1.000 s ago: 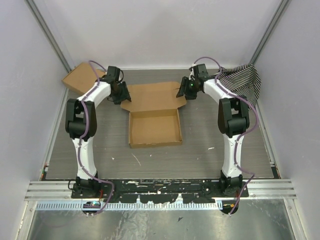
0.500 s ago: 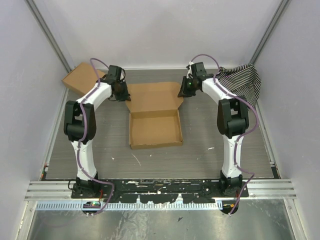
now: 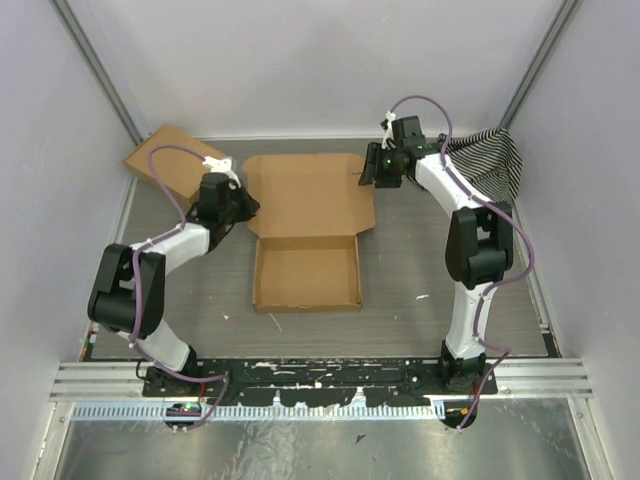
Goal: Fold the paper box
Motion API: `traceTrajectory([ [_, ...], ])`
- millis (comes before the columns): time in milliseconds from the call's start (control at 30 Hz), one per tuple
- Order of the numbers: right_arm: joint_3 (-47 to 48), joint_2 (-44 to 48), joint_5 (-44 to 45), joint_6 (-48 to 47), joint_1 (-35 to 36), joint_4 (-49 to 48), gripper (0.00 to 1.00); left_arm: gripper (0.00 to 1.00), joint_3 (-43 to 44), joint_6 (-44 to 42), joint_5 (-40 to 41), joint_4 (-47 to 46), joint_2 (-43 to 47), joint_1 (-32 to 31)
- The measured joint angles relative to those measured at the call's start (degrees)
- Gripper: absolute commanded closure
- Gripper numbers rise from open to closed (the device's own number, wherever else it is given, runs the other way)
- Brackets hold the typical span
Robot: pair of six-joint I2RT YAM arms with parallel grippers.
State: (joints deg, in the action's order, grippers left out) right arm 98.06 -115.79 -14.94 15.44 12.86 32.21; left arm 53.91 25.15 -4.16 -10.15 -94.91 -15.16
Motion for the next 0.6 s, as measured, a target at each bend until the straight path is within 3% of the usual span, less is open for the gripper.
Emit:
traceTrajectory([
  [333, 0.8, 2.1, -5.0, -4.7, -1.7, 0.2, 0.46, 1.00, -14.6, 0.1, -1.6, -27.6, 5.2, 0.0],
  [433, 1.3, 2.1, -7.5, -5.7, -1.7, 0.2, 0.56, 1.00, -16.1, 0.1, -2.4, -31.7, 5.7, 0.0],
  [600, 2.3, 2.1, -9.5, -6.4, -1.1, 0.7, 0.83, 1.00, -17.2, 0.1, -3.1, -35.7, 6.4, -0.3],
])
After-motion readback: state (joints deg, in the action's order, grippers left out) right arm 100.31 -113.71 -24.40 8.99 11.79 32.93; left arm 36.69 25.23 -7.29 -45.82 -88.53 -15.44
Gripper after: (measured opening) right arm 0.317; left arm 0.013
